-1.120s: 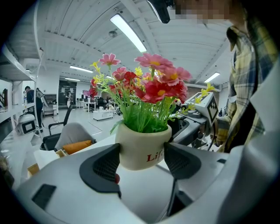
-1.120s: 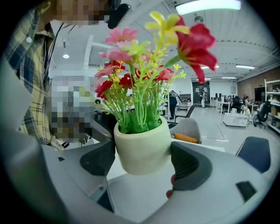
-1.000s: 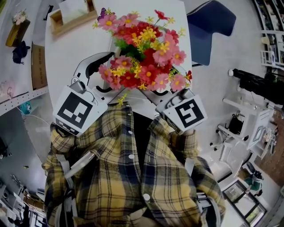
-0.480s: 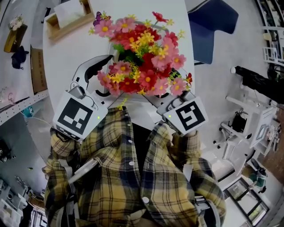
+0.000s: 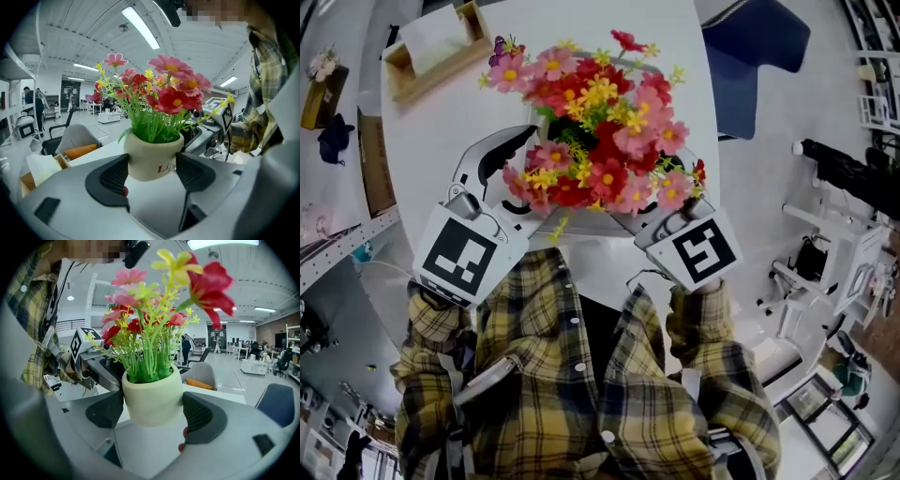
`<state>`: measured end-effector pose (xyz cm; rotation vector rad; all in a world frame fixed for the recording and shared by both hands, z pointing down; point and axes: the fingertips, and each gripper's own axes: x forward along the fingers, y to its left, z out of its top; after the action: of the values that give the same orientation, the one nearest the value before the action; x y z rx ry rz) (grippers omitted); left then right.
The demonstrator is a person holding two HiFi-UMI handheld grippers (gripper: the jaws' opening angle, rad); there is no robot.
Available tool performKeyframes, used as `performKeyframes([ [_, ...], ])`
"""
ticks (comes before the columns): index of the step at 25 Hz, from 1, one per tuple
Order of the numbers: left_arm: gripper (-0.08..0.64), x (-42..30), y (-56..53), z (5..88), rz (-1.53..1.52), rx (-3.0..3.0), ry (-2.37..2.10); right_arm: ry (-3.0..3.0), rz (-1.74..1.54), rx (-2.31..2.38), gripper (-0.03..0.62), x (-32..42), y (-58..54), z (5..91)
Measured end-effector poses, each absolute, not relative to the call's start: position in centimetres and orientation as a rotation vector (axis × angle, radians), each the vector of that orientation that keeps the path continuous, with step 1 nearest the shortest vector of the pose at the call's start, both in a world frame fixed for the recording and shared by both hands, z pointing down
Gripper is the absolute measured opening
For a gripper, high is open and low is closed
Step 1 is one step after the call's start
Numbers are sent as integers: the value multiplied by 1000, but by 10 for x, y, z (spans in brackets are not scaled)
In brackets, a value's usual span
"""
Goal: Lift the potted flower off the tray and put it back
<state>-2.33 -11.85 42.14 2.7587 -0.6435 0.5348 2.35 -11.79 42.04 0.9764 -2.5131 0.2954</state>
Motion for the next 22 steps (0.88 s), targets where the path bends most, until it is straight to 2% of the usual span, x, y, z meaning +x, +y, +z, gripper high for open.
performKeyframes([
  [22, 321, -28, -118, 422, 674, 2713, -591, -2475, 399, 963, 382, 19, -115, 428],
])
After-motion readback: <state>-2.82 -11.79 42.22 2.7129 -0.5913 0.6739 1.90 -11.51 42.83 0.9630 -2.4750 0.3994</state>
